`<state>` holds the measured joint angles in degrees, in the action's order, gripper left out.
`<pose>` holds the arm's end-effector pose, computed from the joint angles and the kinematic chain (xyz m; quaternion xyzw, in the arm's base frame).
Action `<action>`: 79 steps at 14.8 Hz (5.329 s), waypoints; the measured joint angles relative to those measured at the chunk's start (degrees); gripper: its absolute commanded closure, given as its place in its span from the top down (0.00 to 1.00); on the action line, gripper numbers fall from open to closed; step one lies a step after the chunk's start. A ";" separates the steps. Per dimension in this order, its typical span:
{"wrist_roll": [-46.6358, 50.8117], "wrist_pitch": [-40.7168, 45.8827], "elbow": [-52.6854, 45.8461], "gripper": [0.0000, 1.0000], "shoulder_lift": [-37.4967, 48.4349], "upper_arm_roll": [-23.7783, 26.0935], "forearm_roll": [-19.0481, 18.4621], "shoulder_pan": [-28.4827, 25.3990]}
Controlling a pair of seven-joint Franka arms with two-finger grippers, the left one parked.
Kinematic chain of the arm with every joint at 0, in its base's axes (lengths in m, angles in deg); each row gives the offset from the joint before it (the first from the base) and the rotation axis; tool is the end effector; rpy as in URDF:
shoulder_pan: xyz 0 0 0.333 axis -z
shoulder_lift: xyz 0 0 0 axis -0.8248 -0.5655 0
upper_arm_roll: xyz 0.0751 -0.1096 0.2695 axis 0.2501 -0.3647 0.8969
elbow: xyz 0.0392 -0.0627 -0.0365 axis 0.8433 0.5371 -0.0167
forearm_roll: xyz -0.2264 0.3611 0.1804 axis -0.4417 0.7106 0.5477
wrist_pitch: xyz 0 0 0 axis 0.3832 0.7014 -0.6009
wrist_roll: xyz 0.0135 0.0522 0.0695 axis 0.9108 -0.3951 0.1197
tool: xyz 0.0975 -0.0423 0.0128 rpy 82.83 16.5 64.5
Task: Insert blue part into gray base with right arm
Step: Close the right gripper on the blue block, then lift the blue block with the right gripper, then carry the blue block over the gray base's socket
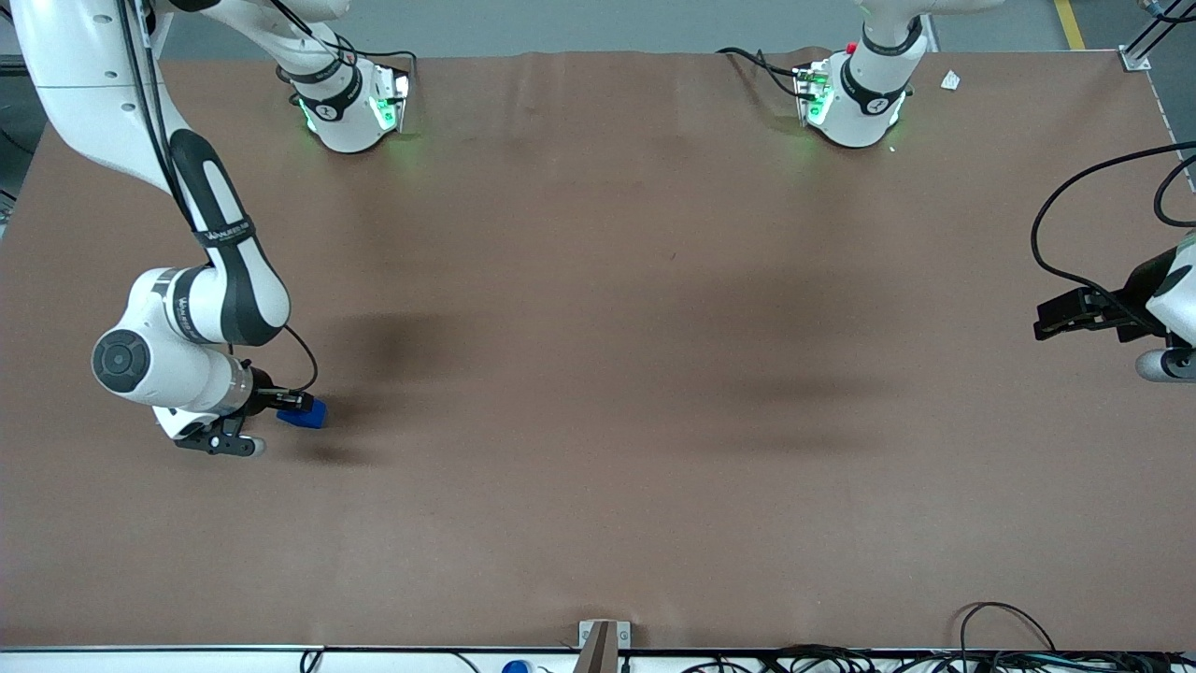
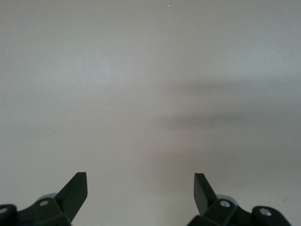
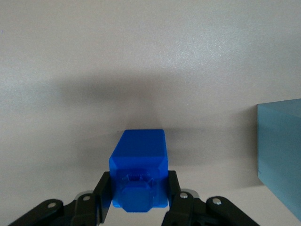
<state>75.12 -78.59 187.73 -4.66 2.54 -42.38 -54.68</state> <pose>0.6805 -0.0051 0.1661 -0.9964 0.0691 0.0458 0.0148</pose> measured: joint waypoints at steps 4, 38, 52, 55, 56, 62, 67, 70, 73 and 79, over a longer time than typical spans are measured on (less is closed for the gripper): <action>0.01 0.00 0.00 0.22 0.00 0.00 0.00 0.00; 0.64 11.12 -6.46 0.11 0.85 0.08 0.00 -0.12; -7.31 17.20 -6.80 0.11 6.86 -0.92 -0.13 4.88; -13.27 17.20 -6.80 0.11 7.27 -0.99 -0.13 8.39; -14.75 17.20 -6.80 0.11 7.51 -1.02 -0.13 9.35; -18.00 15.96 -6.75 0.11 7.91 -1.03 -0.16 12.12; -18.75 15.60 -6.66 0.10 7.90 -1.01 -2.04 12.14; -19.82 14.54 -6.44 0.10 7.71 -1.03 -2.17 12.25; -20.03 13.88 -6.23 0.10 7.28 -1.03 -2.25 12.81; -20.18 12.78 -6.15 0.10 5.74 -1.04 -2.26 14.62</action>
<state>54.94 -65.80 181.57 1.08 1.50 -44.63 -40.06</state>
